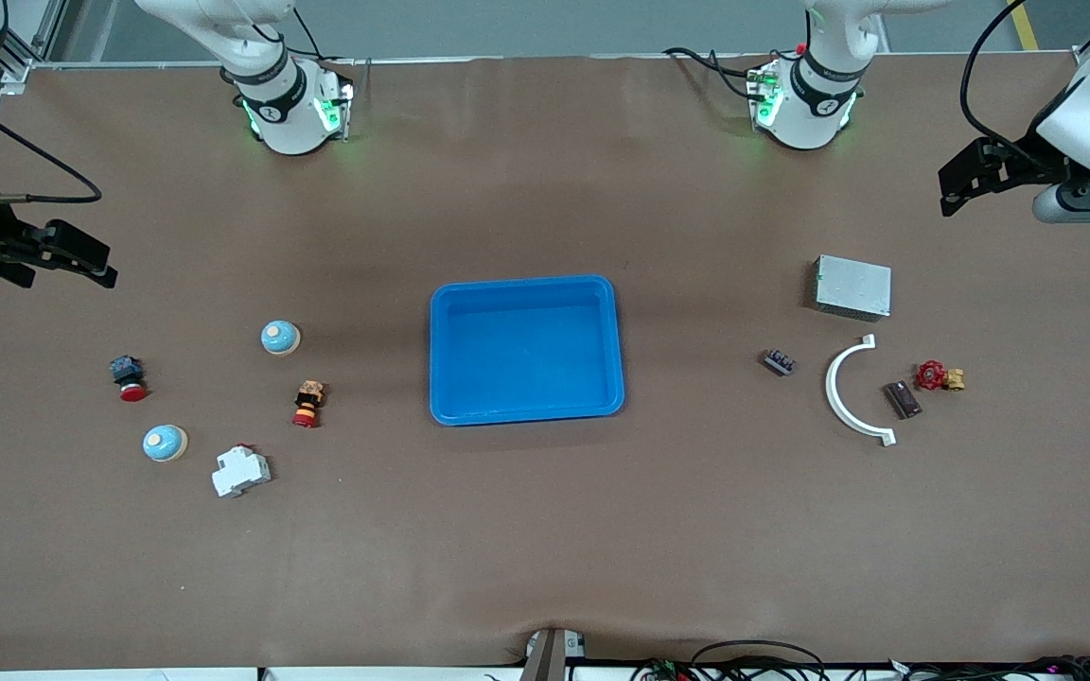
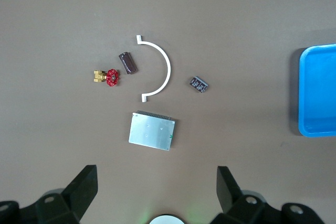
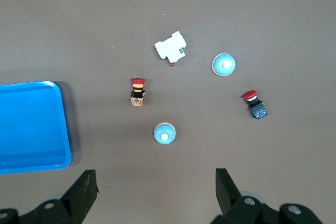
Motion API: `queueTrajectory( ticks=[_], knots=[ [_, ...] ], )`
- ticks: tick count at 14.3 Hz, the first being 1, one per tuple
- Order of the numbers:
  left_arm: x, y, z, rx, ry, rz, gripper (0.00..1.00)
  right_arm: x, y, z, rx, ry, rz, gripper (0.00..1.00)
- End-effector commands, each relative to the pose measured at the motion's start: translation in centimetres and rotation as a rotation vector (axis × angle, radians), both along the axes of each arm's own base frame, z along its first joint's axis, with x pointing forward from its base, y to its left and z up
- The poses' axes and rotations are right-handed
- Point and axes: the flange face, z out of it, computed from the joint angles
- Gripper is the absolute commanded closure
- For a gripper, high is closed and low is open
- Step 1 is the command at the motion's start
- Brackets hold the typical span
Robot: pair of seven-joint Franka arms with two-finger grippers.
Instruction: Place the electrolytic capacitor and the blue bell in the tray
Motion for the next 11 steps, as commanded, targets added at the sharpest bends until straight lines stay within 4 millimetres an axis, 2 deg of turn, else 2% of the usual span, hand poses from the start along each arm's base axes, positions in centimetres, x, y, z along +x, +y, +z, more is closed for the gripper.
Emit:
queueTrajectory(
  ticks=[1, 3, 4, 6, 8, 11],
  knots=[
    [0.0, 0.3, 0.5, -0.006, 0.003, -0.013, 0.0, -0.8, -0.1, 0.4, 0.007, -0.007, 0.002, 0.0],
    [0.3, 0.6, 0.3, -0.005, 0.007, -0.001, 0.0, -0.8, -0.2, 0.4, 0.007, -0.007, 0.002, 0.0],
    [1.0, 1.0, -0.7, -0.006, 0.021, -0.001, 0.0, -0.7, -0.1, 0.4, 0.007, -0.01, 0.004, 0.0],
    [3.9, 1.7, -3.5, -0.025, 0.036, 0.022, 0.0, -0.8, -0.2, 0.3, 0.007, -0.002, 0.002, 0.0],
    [6.1, 1.1, -6.7, -0.024, 0.027, 0.027, 0.0, -0.9, -0.5, -0.5, 0.006, 0.01, -0.002, 0.0],
    [8.0, 0.9, -11.0, -0.036, 0.057, 0.129, 0.0, -0.3, -1.6, -2.1, 0.007, -0.003, -0.028, 0.0]
  ],
)
